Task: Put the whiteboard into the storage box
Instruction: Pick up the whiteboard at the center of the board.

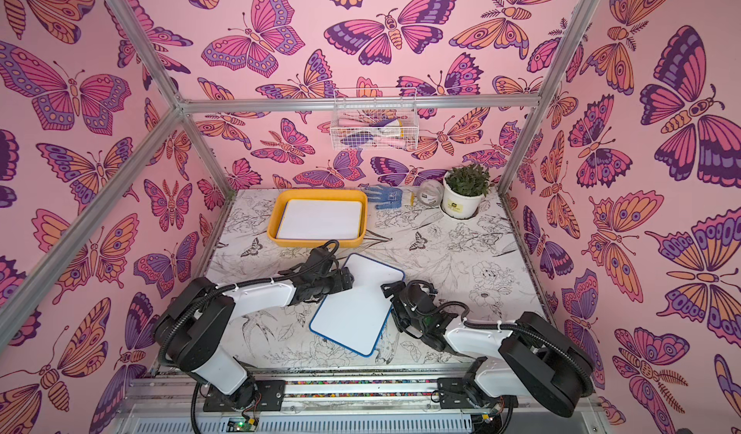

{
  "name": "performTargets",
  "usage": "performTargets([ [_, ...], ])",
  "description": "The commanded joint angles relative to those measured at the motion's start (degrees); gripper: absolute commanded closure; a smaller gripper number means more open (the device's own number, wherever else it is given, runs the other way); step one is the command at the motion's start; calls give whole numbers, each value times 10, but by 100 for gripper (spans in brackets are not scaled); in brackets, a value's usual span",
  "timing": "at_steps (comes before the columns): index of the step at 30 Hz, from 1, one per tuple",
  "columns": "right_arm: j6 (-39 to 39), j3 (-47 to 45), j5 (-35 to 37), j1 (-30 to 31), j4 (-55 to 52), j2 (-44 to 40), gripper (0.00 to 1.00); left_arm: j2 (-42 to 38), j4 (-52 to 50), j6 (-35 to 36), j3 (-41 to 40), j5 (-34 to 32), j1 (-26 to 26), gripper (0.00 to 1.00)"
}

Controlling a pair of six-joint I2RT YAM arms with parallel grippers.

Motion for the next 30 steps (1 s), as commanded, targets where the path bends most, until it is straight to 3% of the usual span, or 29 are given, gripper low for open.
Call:
performTargets([
  [1,68,-13,-47,6,69,34,3,31,-56,-27,-32,93,-21,9],
  [5,30,-8,-46,5,106,49,3,32,-52,-30,-34,95,-21,9],
  [9,-73,23,-58,4,91,58,3,33,-48,-35,-37,98,-21,9],
  [15,-241,89,-54,6,-35,65,4,26,-39,-45,-47,101,-21,9],
  [19,-309,107,-1,25,-80,85,4,23,-32,-54,-54,101,-21,9],
  [25,-378,152,79,58,-132,136,5,17,-22,-79,-66,103,-21,9],
  [30,-380,186,121,75,-156,197,7,10,-10,-94,-79,108,-26,10],
])
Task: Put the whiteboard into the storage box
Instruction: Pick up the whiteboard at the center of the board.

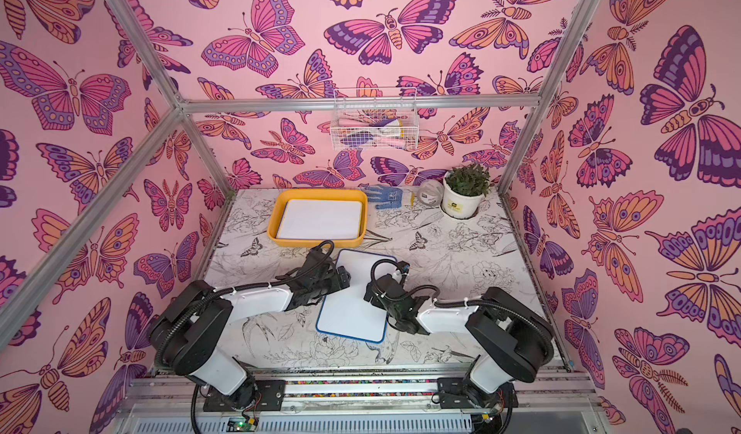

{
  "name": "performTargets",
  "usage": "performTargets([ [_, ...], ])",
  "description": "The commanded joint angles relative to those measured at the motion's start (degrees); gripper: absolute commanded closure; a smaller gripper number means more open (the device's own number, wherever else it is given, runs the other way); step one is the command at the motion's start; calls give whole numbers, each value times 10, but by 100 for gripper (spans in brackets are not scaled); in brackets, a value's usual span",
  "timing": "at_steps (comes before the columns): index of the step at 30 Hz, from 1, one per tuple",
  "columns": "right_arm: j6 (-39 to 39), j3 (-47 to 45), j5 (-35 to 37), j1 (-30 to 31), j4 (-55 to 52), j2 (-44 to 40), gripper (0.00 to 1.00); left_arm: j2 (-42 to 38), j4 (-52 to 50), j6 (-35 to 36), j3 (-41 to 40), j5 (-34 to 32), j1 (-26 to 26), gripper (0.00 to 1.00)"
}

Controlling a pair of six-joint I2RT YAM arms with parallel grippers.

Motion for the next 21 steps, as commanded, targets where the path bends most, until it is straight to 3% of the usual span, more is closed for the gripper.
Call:
performTargets([
  [1,2,10,-45,20,-8,51,7,27,-69,-52,-38,139,-28,10],
  [7,75,-2,-140,13,30,22,8,32,-64,-49,-45,144,-36,10],
  [11,182,-29,-239,-22,57,-7,8,41,-53,-46,-49,145,-39,10],
  [16,360,-119,-321,-71,271,28,8,56,-36,-47,-50,144,-45,10],
  [21,474,-156,-325,-78,434,98,11,64,-28,-50,-51,147,-49,10],
])
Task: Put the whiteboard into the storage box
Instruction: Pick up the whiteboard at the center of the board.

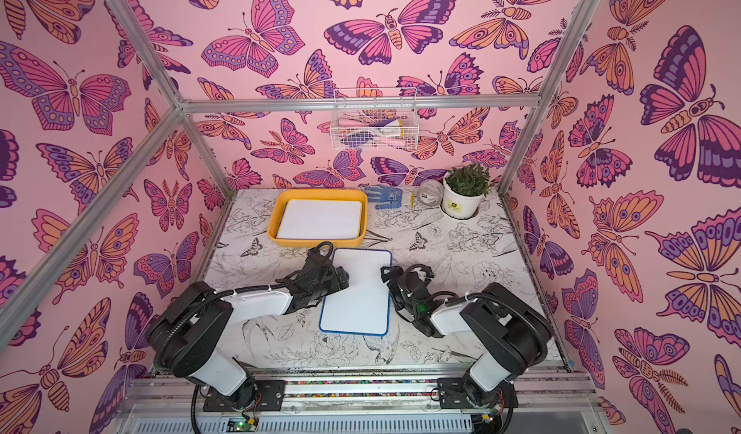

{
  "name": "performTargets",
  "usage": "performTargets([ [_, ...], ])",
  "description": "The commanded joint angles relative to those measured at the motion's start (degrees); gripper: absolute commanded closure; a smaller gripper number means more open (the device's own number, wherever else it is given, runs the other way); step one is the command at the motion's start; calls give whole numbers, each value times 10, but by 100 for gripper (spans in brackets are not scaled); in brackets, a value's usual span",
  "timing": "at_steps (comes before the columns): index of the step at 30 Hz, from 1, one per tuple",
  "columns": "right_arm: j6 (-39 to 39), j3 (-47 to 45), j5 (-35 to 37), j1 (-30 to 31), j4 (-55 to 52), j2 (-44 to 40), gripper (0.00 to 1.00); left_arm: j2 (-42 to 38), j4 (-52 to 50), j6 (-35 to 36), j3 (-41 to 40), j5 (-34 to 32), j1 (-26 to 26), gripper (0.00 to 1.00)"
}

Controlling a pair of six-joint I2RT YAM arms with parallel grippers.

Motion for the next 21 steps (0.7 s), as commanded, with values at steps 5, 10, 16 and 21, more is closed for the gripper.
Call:
performTargets([
  [5,178,-47,-161,34,119,82,12,50,-54,-44,-48,178,-41,10],
  [10,118,-39,-152,25,65,55,12,42,-54,-51,-56,170,-37,10],
  [16,40,-35,-107,17,-5,-33,14,29,-56,-54,-64,169,-30,10],
  [21,-18,-32,-67,17,-108,-148,16,22,-59,-56,-65,167,-26,10],
])
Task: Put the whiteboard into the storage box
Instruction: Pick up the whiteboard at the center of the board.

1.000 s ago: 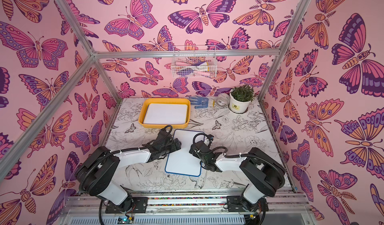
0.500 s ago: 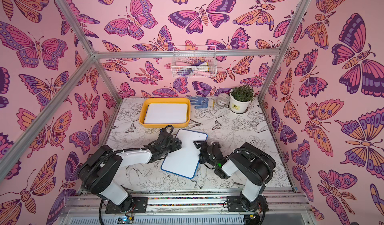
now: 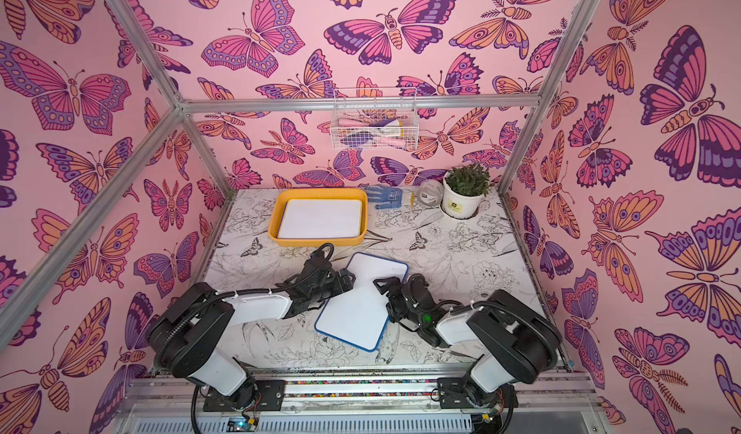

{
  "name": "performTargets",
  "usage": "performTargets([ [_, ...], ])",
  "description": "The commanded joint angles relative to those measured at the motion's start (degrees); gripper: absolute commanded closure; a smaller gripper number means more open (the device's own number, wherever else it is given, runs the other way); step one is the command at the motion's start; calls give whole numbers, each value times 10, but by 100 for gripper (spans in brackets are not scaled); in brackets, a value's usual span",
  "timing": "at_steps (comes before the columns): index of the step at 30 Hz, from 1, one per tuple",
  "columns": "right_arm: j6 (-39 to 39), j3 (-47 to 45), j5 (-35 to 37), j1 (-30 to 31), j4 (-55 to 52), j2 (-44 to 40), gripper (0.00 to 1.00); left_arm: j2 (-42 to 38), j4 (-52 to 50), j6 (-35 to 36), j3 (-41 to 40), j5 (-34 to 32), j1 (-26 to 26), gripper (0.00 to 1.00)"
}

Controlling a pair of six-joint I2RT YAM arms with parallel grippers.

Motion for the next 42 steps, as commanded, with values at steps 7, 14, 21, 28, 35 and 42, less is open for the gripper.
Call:
performTargets([
  [7,-66,1,68,-1,-109,-132,29,34,-125,-37,-33,95,-16,10],
  [14,-67,-12,75,1,-124,-150,52,34,-126,-39,-32,95,-16,10],
  [21,-82,-16,80,4,-149,-164,76,27,-127,-41,-28,98,-16,10],
  [28,-110,-23,102,6,-188,-206,84,15,-131,-44,-23,108,-16,10],
  [35,-138,-16,134,6,-252,-285,96,-64,-133,-79,-36,114,-16,11],
  [42,-205,14,180,6,-358,-385,100,-184,-163,-125,-60,88,-14,11],
])
